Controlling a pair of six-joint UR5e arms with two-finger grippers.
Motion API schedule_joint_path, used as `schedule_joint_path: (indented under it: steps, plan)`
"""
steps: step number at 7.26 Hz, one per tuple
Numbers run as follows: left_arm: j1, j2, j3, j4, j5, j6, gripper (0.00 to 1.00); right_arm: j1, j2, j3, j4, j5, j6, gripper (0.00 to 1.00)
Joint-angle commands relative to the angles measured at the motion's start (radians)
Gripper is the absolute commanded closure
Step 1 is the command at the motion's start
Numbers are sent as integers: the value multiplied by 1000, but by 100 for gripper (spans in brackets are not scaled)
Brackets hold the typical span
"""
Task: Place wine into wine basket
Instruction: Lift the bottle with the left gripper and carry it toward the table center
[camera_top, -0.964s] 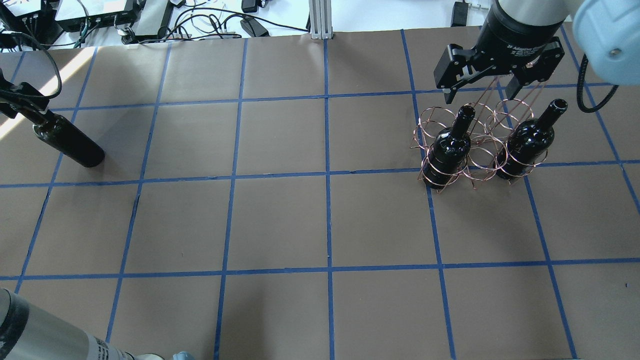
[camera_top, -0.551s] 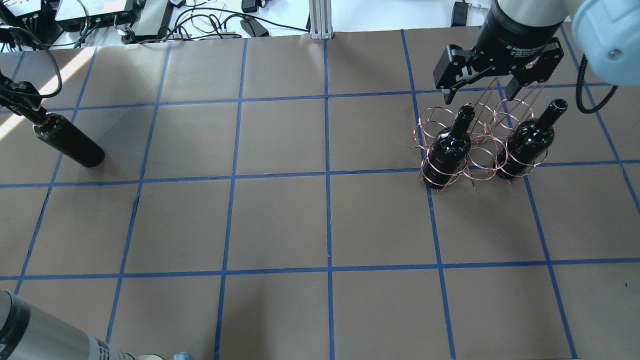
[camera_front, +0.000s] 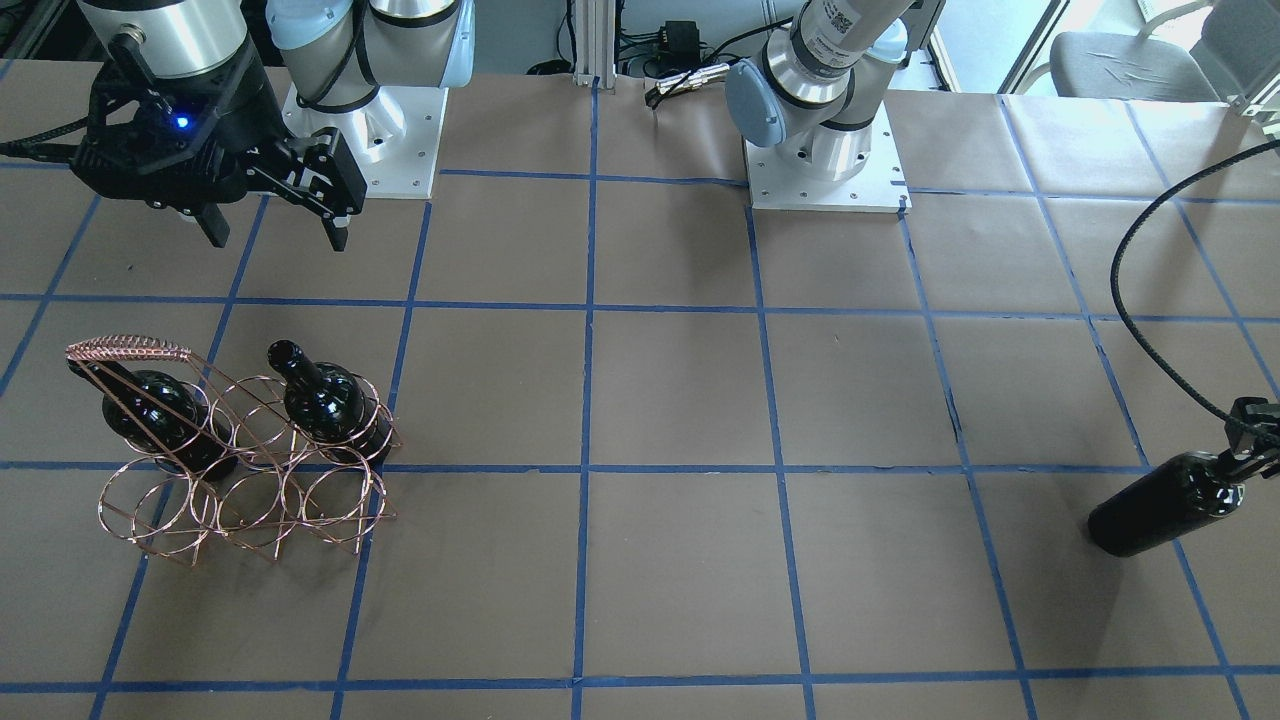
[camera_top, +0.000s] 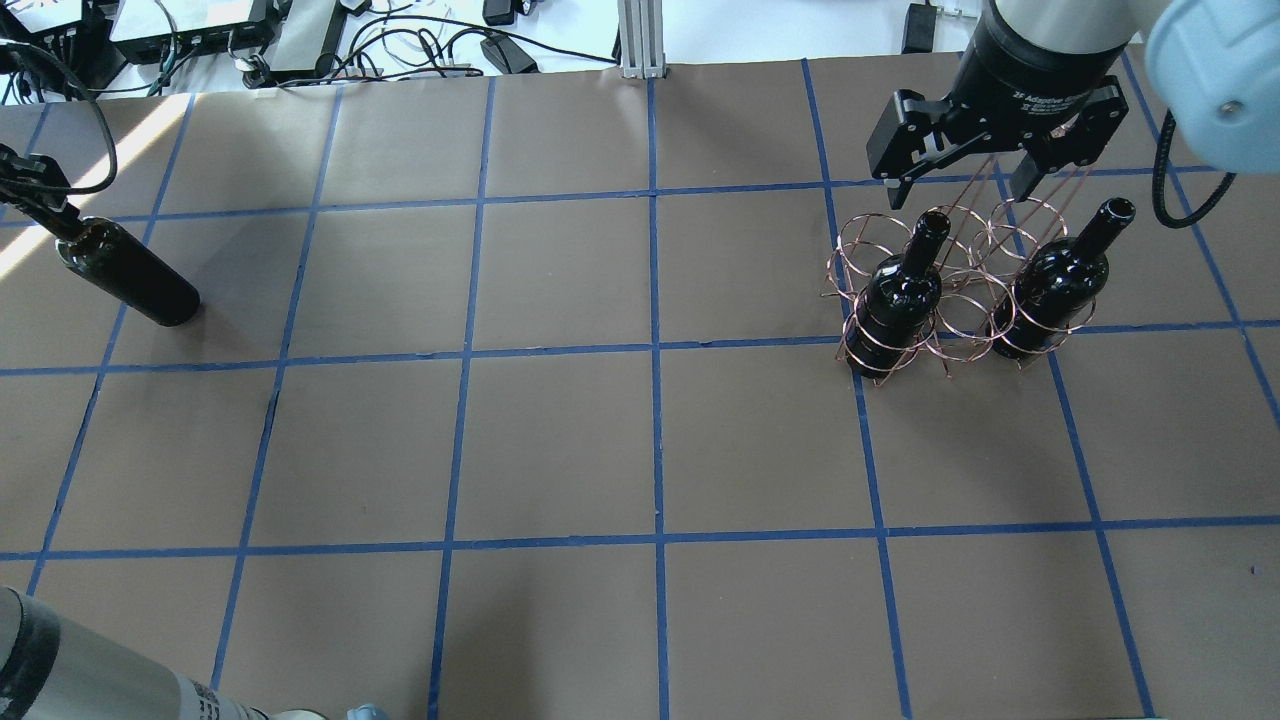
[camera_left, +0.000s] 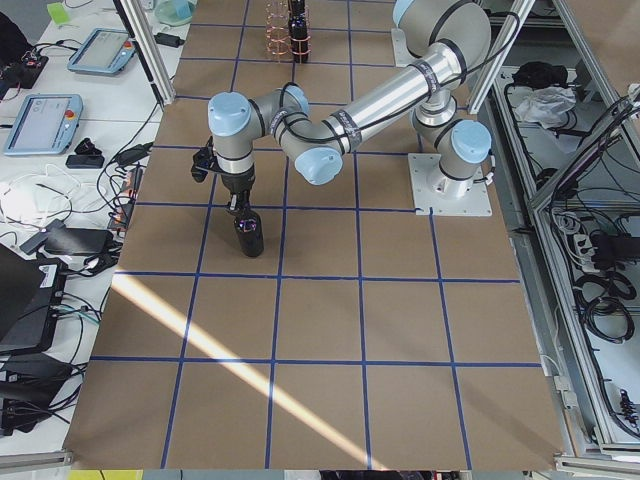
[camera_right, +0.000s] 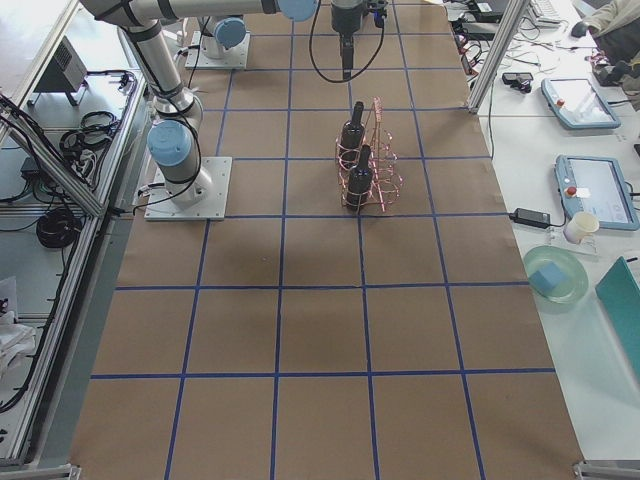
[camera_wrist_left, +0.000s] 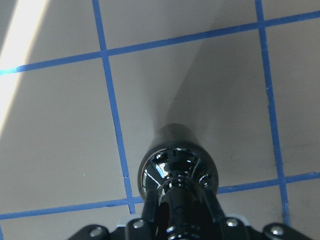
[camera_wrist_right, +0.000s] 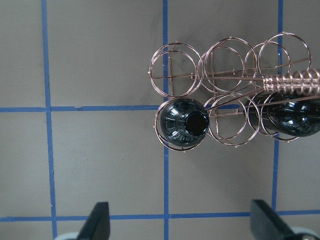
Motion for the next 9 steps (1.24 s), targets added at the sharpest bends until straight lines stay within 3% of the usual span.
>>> schedule_joint_path:
  steps: [1, 5, 7, 9]
  plan:
    - [-5, 23, -13, -12, 4, -10, 100, 0, -1, 0, 1, 0, 0, 1]
    - [-150, 256, -254, -44, -13, -234, 100, 0, -1, 2, 1, -2, -3, 1]
    - [-277, 377, -381, -46, -13, -509, 100, 0, -1, 2, 1, -2, -6, 1]
    - [-450, 460, -423, -59, -7, -794, 100, 0, -1, 2, 1, -2, -8, 1]
